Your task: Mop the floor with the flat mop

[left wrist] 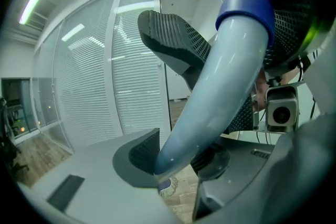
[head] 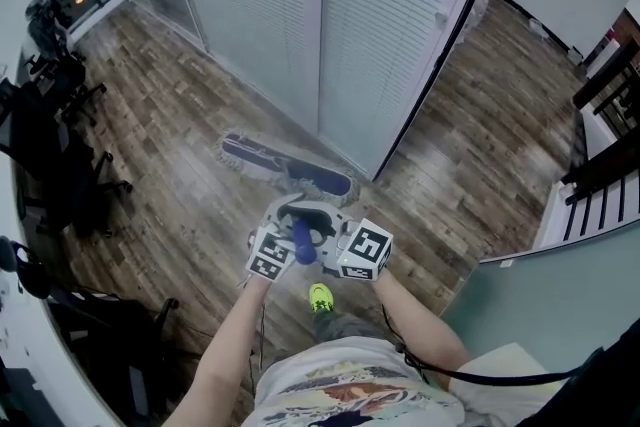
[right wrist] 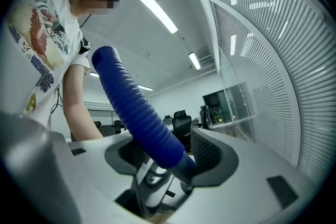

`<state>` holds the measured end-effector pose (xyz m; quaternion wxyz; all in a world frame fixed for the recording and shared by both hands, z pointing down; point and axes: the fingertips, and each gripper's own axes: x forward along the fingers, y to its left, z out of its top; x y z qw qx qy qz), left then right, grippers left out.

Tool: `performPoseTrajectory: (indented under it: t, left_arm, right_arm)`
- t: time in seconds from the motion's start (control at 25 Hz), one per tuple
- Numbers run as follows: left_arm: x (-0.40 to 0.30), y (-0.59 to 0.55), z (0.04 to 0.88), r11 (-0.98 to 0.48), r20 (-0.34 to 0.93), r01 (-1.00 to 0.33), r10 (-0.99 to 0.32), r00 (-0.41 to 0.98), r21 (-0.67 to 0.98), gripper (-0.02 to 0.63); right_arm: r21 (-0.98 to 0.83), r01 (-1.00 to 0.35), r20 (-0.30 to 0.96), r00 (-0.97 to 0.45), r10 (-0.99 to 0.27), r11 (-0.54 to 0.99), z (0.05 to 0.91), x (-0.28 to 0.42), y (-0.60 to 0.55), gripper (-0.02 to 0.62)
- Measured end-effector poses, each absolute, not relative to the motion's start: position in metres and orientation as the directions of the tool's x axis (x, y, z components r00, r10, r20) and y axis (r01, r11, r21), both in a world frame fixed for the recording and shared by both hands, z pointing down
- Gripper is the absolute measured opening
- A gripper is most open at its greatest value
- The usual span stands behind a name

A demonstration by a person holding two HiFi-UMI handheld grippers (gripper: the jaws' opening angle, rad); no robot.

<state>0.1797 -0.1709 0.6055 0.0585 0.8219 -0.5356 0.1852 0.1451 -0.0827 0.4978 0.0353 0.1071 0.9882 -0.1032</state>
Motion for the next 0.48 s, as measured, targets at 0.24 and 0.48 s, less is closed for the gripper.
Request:
performPoseTrajectory:
  t: [0.24, 0.48]
  left_arm:
    - [0.183, -0.101, 0.603, -0.371, 0.351, -0.924, -0.881, 0.317, -0.096, 0.121]
    - [0.185, -0.008, 0.601, -0.33, 0.338, -0.939, -0.898, 0.281, -0.095, 0.12]
  right_arm:
    - [-0.186, 0.273, -0.068, -0.962, 0.265, 0.944, 0.496, 0.151, -0.009, 0.233]
    - [-0.178, 0.317, -0.042, -0.948, 0.315, 0.931, 0.497, 0.156, 0.086, 0.233]
